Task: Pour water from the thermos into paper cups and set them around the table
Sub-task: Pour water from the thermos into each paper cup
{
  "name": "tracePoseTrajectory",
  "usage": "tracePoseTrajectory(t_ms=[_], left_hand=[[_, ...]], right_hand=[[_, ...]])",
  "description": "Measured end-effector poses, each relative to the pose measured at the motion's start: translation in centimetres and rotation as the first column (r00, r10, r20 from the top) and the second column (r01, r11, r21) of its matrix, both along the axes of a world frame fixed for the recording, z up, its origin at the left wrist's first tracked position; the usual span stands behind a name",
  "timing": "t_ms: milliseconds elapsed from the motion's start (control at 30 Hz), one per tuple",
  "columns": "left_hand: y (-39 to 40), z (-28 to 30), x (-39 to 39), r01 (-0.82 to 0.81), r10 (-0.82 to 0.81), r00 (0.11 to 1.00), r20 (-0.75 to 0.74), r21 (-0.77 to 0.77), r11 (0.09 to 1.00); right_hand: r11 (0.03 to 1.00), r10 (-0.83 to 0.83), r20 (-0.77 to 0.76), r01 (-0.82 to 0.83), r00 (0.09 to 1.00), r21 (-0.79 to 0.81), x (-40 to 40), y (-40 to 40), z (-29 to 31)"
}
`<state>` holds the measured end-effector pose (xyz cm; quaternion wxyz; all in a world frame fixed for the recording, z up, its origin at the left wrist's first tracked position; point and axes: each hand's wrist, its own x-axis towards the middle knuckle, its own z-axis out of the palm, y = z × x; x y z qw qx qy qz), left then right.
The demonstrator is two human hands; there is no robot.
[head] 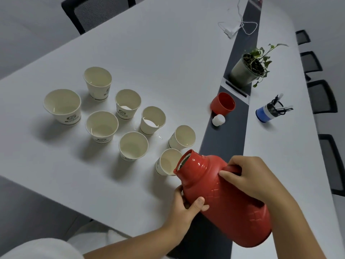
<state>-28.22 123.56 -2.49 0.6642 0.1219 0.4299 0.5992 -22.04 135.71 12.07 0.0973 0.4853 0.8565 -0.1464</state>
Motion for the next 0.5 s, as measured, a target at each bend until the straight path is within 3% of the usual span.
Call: tracePoseTrajectory(t_ms=[500], left_hand=[[0.4, 0.4, -0.2, 0.019, -0.016, 0.999, 0.050, -0.056, 0.998]], right_hand=[[1.000, -0.008, 0.053, 0.009, 0.999, -0.012, -1.4, 0.5, 0.5]])
